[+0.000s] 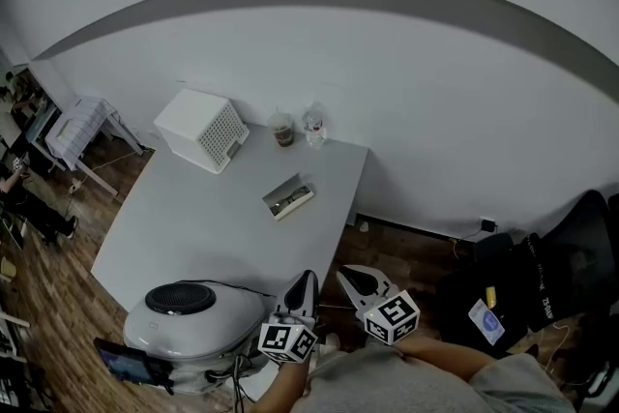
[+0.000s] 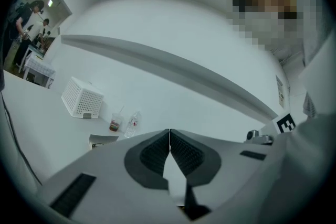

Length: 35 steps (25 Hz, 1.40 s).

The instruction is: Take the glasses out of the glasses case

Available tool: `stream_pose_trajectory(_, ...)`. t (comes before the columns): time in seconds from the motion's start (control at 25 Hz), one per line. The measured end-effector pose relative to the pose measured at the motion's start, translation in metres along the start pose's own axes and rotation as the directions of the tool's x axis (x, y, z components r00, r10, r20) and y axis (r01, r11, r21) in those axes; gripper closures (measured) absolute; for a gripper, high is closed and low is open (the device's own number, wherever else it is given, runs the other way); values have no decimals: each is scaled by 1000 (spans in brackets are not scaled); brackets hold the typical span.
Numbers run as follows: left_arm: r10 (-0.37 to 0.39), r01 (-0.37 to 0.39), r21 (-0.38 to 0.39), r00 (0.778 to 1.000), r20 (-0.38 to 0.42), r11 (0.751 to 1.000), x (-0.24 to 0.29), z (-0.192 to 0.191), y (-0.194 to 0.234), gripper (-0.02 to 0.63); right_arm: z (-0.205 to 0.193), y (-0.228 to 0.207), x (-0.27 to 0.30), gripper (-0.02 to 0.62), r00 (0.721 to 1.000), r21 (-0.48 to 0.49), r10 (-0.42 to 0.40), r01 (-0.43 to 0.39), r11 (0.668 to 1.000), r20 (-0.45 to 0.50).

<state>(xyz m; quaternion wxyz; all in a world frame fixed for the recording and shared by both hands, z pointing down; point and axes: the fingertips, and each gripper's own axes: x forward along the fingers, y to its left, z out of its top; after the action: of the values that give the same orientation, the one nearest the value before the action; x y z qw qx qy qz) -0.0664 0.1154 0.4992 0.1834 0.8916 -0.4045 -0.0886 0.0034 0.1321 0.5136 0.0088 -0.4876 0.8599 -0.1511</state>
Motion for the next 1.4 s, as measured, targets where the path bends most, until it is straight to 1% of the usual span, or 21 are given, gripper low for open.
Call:
stream_pose_trajectory(0.24, 65, -66, 16, 996, 55, 998, 6, 5, 9, 594, 1, -6, 11, 583, 998, -4, 64, -64, 998, -4)
stream_pose_trajectory(0.52, 117, -117, 2, 991, 73, 993, 15, 12, 26, 594, 2, -18, 34, 583, 994, 32, 101, -100, 994, -29)
stream_pose_trajectory(0.64, 100, -99, -16, 992, 72, 995, 28, 17, 31, 594, 8, -27, 49, 583, 992, 32, 116, -115, 993, -44)
stream_pose_trajectory(0.76, 64, -64, -5, 996, 66, 998, 45, 24, 32, 594, 16, -39, 65, 583, 991, 33, 125, -124, 992, -52)
stream_pose_trajectory(0.84, 56, -56, -2, 996, 67, 998, 54, 28, 37, 594, 16, -46, 75, 583, 990, 32, 129, -127, 991, -59)
stream_pose_trajectory(0.96, 59, -59, 0, 996, 72, 998, 65, 33, 51, 594, 15, -57, 89, 583, 991, 51, 121, -118, 992, -61)
stream_pose_trajectory(1.16, 84, -83, -15, 993, 87, 996, 76, 42, 74, 594, 17, -70, 110, 583, 989, 54, 125, -121, 991, -75)
stream_pose_trajectory(1.4, 79, -79, -11, 992, 95, 997, 89, 50, 94, 594, 24, -76, 133, 583, 988, 59, 141, -137, 989, -64)
